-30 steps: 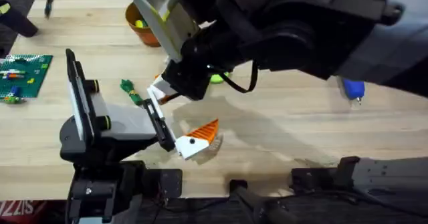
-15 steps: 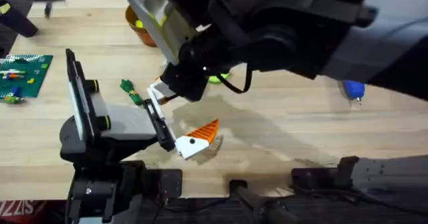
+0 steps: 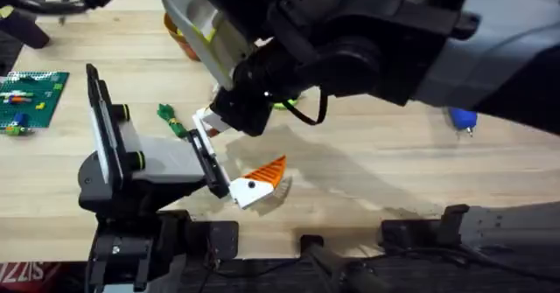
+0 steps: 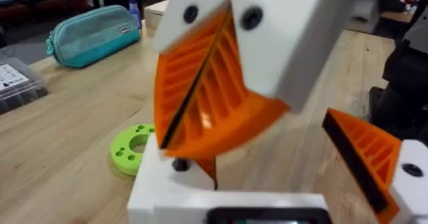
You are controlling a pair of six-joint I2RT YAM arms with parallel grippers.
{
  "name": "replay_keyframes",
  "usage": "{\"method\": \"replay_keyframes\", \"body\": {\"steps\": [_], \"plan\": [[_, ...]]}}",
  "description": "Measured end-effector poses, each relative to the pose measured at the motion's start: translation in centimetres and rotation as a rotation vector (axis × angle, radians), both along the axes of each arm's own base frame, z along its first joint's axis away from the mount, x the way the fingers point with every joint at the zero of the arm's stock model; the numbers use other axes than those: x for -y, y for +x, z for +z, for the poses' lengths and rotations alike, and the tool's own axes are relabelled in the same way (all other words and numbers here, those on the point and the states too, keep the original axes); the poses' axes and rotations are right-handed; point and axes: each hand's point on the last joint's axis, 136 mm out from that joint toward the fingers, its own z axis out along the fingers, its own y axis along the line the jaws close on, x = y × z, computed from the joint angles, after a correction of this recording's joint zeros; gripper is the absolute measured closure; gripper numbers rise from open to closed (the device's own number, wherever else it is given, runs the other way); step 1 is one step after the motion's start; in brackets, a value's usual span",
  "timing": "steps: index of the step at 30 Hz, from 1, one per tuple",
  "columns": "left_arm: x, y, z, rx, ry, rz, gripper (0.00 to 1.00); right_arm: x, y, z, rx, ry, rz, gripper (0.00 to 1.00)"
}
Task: Pick up the gripper from the table and insert it into the empty holder that is missing its gripper. Then pick up a screw, insert it into the mounting hole, and use the screwdriver to tighten it. Finally, clean up the table by picking up the vegetable and placing it into the bucket.
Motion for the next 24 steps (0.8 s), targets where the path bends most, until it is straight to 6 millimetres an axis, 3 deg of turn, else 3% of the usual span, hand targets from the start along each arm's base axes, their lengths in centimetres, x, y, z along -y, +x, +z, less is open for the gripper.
{"method": "replay_keyframes", "body": {"steps": [3,10,11,15,17,21,24], "plan": [[0.0,0.0,0.0,-0.001,0.000,0.000,0.015,-0.1,0.0,-0.1,-0.001,0.001,-0.001,0.715],[0.0,0.0,0.0,-0.001,0.000,0.000,0.014,-0.2,0.0,0.0,-0.001,0.003,-0.001,0.434],[0.0,0.0,0.0,-0.002,-0.001,0.000,0.028,-0.2,0.0,0.0,0.003,0.003,0.000,0.337],[-0.1,0.2,0.0,-0.004,-0.001,0.012,0.629,0.1,0.4,0.1,0.010,-0.001,-0.013,0.048],[-0.1,0.2,0.0,0.001,0.001,0.013,0.941,0.3,0.5,0.3,0.015,0.000,-0.016,0.012],[-0.1,0.1,0.0,0.004,0.002,0.008,0.985,0.9,0.3,1.3,0.021,0.011,-0.021,0.009],[-0.1,0.1,0.0,0.004,0.002,0.008,0.986,3.2,0.8,2.6,0.033,0.001,-0.077,0.009]]}}
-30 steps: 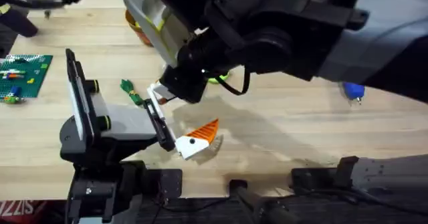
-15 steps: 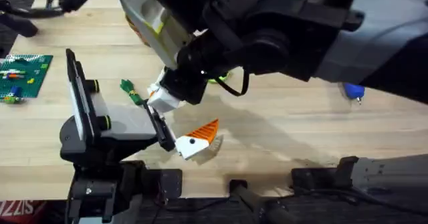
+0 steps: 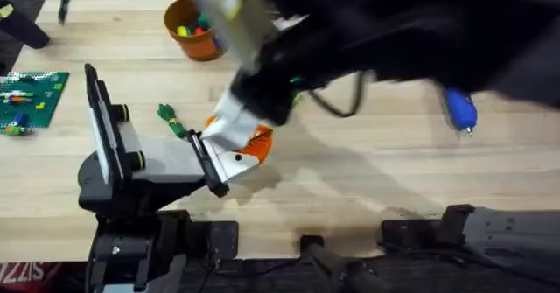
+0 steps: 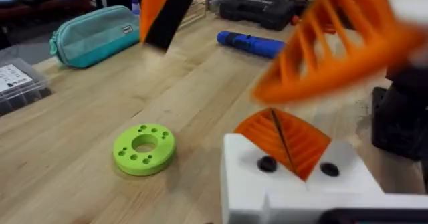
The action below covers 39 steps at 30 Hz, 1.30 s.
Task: Pick up the gripper from the table and insert it into the empty holder that is missing its gripper. Then pick up a screw, insert it into the mounting hole, and use the screwdriver to tighten it. Finally, clean up the table by picking up the vegetable and placing it into the bucket.
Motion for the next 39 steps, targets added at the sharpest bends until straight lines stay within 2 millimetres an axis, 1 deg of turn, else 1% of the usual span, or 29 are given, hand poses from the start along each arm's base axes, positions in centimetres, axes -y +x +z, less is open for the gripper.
{"method": "replay_keyframes", "body": {"steps": [2,3,5,7,10,12,16,19,21,26,29,31,33,36,39], "plan": [[0.0,0.0,0.0,0.000,0.000,0.000,0.987,2.9,0.9,0.9,0.012,-0.031,-0.084,0.008],[0.0,0.0,0.0,0.000,0.000,0.000,0.987,4.7,1.4,1.2,0.015,-0.052,-0.134,0.008],[0.0,0.0,0.0,0.000,0.000,0.000,0.987,8.9,2.6,1.6,0.004,-0.098,-0.252,0.008],[0.0,0.0,0.0,0.000,0.000,0.000,0.987,13.0,3.5,1.5,-0.026,-0.148,-0.371,0.008],[0.0,0.0,0.0,0.000,0.000,0.000,0.987,19.2,4.8,0.6,-0.097,-0.232,-0.553,0.008],[0.0,0.0,0.0,0.000,0.000,0.000,0.987,22.7,5.7,-0.1,-0.142,-0.269,-0.666,0.008],[0.0,0.0,0.0,0.000,0.000,0.000,0.987,28.9,7.6,-0.6,-0.187,-0.278,-0.878,0.007],[0.0,0.0,0.0,0.000,0.000,0.000,0.987,33.4,7.8,-1.8,-0.231,-0.293,-1.015,0.007],[0.0,0.0,0.0,0.000,0.000,0.000,0.987,36.0,7.8,-2.8,-0.256,-0.305,-1.085,0.007],[0.0,0.0,0.0,0.000,0.000,0.000,0.987,41.8,8.0,-4.8,-0.268,-0.328,-1.206,0.007],[0.0,0.0,0.0,0.000,0.000,0.000,0.987,44.5,8.7,-5.5,-0.258,-0.341,-1.239,0.007],[0.0,0.0,0.0,0.000,0.000,0.000,0.987,45.7,9.5,-6.1,-0.243,-0.351,-1.237,0.008],[0.0,0.0,0.0,0.000,0.000,0.000,0.987,46.6,10.5,-6.8,-0.235,-0.357,-1.223,0.008],[0.0,0.0,0.0,0.000,0.000,0.000,0.987,47.5,11.9,-8.7,-0.247,-0.367,-1.195,0.008],[0.0,0.0,0.0,0.000,0.000,0.000,0.987,48.2,13.3,-11.0,-0.270,-0.378,-1.170,0.008]]}}
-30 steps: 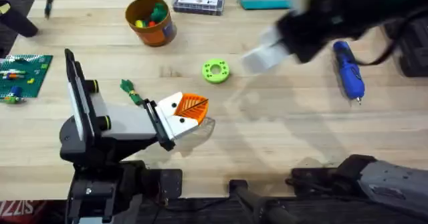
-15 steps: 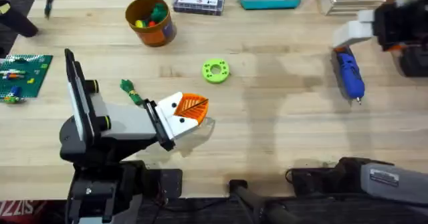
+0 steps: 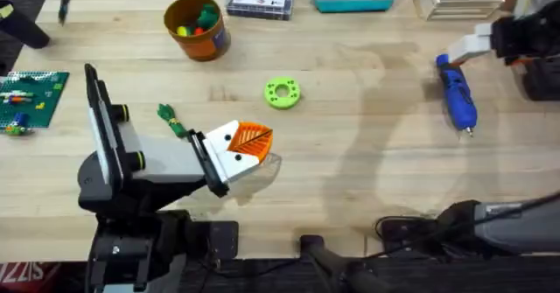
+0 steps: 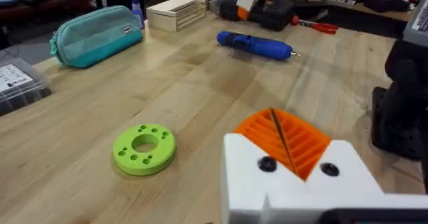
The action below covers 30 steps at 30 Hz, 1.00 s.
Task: Pick up the gripper from the table and insert it into the empty holder that is missing its gripper. Then pick up a screw, insert it into the mounting hole, and use the screwdriver to tighten it. Finally, clean up the table by picking up the vegetable and placing it into the bucket.
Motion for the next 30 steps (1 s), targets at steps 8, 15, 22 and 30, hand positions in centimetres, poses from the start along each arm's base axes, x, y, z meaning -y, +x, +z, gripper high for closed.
{"method": "replay_keyframes", "body": {"steps": [8,15,22,30], "plan": [[0.0,0.0,0.0,0.000,0.000,0.000,0.987,-0.6,2.2,-5.6,-0.068,0.070,0.139,0.008],[0.0,0.0,0.0,0.000,0.000,0.000,0.987,-0.5,3.2,-6.7,-0.055,0.057,0.211,0.008],[0.0,0.0,0.0,0.000,0.000,0.000,0.987,-0.7,2.8,-8.3,-0.096,0.078,0.218,0.008],[0.0,0.0,0.0,0.000,0.000,0.000,0.987,0.1,2.3,-9.9,-0.152,0.062,0.153,0.008]]}}
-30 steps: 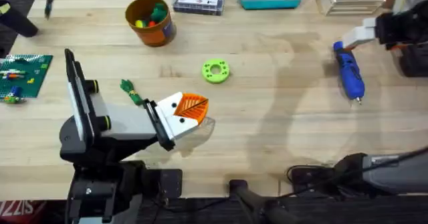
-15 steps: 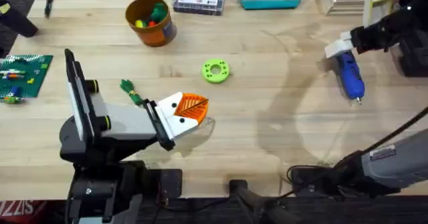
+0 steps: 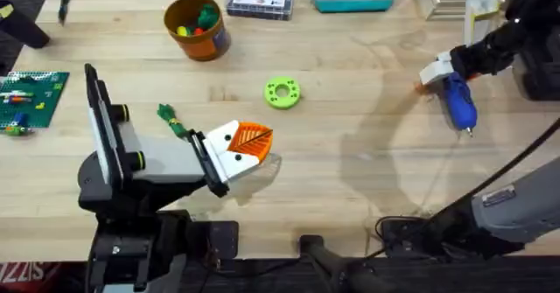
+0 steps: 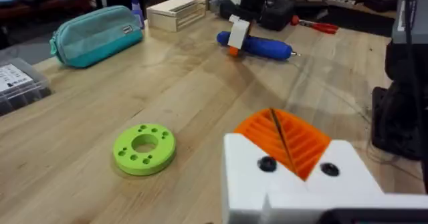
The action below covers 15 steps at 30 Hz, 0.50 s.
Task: Pick up the gripper from the table and insert it into the empty holder that is missing its gripper. Then pick up a screw, insert it into the mounting hole, and use the screwdriver to tighten it. Finally, clean up the table by picking up the vegetable and placing it into the bucket.
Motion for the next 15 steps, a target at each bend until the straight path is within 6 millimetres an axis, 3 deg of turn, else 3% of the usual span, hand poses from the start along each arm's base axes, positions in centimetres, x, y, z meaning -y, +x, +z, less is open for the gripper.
{"method": "replay_keyframes", "body": {"steps": [10,15], "plan": [[0.00,0.00,0.00,0.000,0.000,0.000,0.987,0.19,-0.05,-0.01,-0.003,-0.007,-0.019,0.041],[0.00,0.00,0.00,0.000,0.000,0.000,0.987,0.48,-0.09,-0.01,-0.006,-0.022,-0.027,0.451]]}}
